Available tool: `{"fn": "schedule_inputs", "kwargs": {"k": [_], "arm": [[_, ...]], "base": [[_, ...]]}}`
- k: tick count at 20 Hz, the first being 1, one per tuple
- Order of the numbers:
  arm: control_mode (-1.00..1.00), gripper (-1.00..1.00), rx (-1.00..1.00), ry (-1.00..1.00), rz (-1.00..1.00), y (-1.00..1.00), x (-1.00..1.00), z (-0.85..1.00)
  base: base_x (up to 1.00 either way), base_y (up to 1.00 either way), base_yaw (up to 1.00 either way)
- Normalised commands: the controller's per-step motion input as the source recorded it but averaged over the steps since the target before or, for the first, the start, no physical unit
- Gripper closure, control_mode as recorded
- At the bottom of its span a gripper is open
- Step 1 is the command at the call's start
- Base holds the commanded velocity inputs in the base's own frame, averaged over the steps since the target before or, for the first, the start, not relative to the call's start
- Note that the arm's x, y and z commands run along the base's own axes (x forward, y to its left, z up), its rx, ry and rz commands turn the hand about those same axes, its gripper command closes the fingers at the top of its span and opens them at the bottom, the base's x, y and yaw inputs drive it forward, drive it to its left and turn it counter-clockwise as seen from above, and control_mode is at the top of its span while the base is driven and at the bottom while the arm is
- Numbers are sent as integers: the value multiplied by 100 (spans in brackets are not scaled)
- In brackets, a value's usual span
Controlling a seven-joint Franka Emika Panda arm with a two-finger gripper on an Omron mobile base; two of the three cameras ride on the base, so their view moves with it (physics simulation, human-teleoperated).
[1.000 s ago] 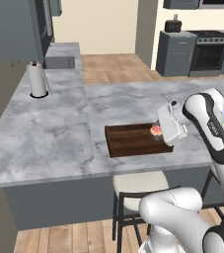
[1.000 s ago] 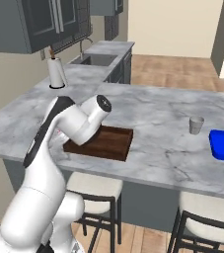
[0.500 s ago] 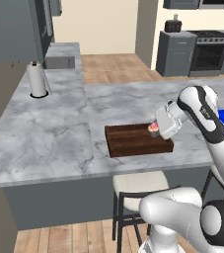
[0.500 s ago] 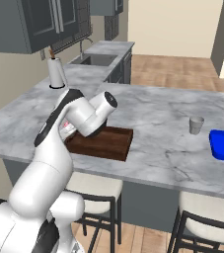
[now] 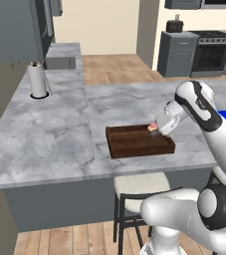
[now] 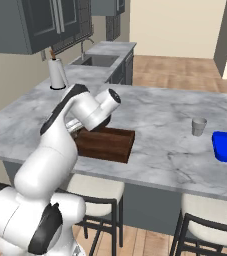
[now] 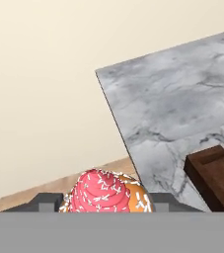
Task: Take the donut and cupcake from the fridge and place them on the empty tray on the dining counter.
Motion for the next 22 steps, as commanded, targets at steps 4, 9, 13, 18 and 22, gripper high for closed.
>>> {"fn": "schedule_inputs", "kwargs": {"k": [4,9,13,18,22], "arm": [[-100,100,7,-24,-4,0,0,-31],[-100,100,10,-12,-8,0,5,-31],[-100,100,16,0,-8,0,16,-10],[-100,100,13,1,-5,0,25,0],[-100,100,1,4,-1,0,31,0]], "base": [[0,0,0],[0,0,0],[0,0,0],[0,0,0],[0,0,0]]}}
